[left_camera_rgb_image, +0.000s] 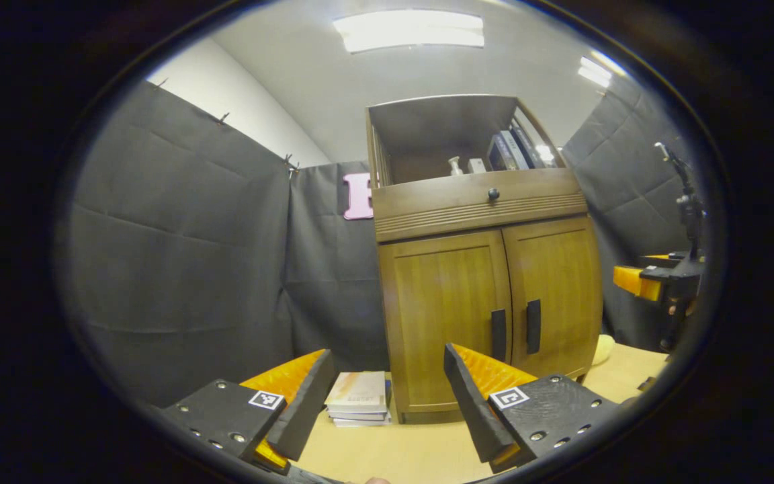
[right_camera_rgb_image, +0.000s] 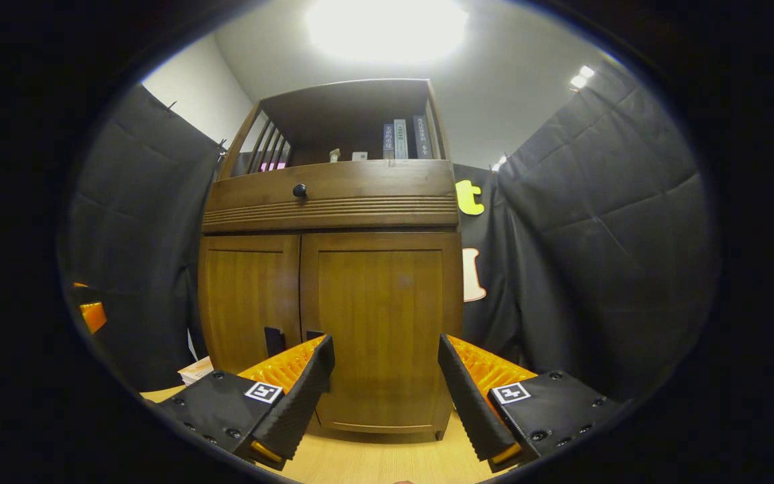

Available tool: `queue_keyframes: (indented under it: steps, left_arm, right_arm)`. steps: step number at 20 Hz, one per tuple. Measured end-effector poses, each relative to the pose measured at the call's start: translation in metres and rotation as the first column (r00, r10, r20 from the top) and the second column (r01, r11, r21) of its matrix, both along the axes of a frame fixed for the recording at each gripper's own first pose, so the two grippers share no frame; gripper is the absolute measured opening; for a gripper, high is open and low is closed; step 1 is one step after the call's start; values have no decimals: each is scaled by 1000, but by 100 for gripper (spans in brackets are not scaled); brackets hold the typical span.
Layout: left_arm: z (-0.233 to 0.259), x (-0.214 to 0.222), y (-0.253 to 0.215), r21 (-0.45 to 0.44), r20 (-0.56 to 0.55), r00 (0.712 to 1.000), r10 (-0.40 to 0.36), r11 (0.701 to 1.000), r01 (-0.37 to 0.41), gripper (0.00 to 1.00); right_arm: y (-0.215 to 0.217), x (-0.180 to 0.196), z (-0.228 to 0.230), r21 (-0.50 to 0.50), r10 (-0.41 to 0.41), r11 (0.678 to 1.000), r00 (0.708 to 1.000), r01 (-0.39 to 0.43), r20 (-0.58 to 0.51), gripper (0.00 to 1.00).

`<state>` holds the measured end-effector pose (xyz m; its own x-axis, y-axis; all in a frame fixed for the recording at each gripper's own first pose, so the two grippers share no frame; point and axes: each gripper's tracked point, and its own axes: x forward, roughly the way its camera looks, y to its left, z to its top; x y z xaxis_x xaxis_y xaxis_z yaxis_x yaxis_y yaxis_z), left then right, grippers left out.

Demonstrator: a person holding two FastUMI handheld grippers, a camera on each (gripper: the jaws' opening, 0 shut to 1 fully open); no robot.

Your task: Open the right door of the double-door shoe cabinet with the right hand, and open the left door with the left hand.

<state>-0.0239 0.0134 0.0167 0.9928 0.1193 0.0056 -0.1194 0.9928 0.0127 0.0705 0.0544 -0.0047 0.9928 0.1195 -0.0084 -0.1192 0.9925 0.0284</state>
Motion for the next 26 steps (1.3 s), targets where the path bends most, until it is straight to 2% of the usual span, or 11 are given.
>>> queue_keyframes:
  steps: [9,15,26]
  left_arm:
    - [8,-6,4,13,-25,994,104,995,-103,95]
    - [8,-9,10,15,-47,985,166,986,-165,95]
    - [8,-17,16,32,-73,964,255,967,-253,95]
  right_arm:
    - [49,49,-8,30,66,997,998,-66,-10,96]
    - [80,74,-25,12,106,994,994,-105,-33,97]
    - [114,122,-74,-8,135,990,981,-137,-137,97]
